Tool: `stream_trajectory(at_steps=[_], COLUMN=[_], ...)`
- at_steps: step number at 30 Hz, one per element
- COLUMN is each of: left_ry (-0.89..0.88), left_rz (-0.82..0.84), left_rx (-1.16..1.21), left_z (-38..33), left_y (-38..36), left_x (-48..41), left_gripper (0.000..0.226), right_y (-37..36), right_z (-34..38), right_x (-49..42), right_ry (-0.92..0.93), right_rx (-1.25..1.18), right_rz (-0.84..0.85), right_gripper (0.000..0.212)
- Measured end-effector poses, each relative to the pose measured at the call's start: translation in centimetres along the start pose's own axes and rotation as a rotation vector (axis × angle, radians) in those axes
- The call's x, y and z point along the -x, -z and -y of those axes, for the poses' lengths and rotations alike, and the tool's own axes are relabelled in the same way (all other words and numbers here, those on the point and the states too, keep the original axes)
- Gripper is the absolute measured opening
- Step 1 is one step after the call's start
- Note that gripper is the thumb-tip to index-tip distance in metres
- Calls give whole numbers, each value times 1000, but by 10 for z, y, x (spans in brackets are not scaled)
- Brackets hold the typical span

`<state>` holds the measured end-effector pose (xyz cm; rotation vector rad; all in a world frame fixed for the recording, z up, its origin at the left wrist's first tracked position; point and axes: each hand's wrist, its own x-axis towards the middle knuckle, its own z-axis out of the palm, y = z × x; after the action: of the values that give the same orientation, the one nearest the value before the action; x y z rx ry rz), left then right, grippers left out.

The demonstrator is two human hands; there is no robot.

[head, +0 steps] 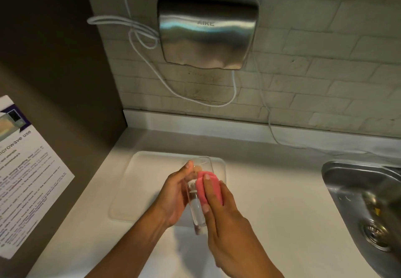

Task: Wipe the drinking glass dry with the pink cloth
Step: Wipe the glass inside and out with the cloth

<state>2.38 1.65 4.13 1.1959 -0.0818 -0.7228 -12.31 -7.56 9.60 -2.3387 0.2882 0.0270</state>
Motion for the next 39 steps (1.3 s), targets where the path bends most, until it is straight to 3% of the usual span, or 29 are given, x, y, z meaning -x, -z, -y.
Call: stream_trajectory(at_steps=[2,9,12,18,21,26,29,34,39], left_ry=[4,26,105,187,164,156,167,174,192], left_rz=[60,100,62,-19,-38,-44,-60,-77,-78], left_rx=[-1,80,144,238,233,214,254,323,361], left_z=[4,10,13,25,32,29,25,30,33], left_y=[-4,-7,-8,-13,-19,-29,-26,-20,-21], left_x=[1,7,9,11,9,4,0,-3,-1], left_gripper=[50,67,75,60,52,59,65,69,67], right_y=[7,18,18,-1,-11,-19,-21,-19,3], right_z=[-1,-13,-16,-17,-22,-26,-31,-21,-9], right_x=[-11,-27,-27,-29,-32,-24,-13,-12,-34], right_ry=[64,-24,8,-18,-51,9,48,-16,22], right_rx=[33,-191,-135,-39,-16,3,-199,-367,-257], right_rz=[-63,-93,-77,-120,-225,-419,-365,-192,-152], right_gripper=[74,46,52,63,63,65,55,67,53])
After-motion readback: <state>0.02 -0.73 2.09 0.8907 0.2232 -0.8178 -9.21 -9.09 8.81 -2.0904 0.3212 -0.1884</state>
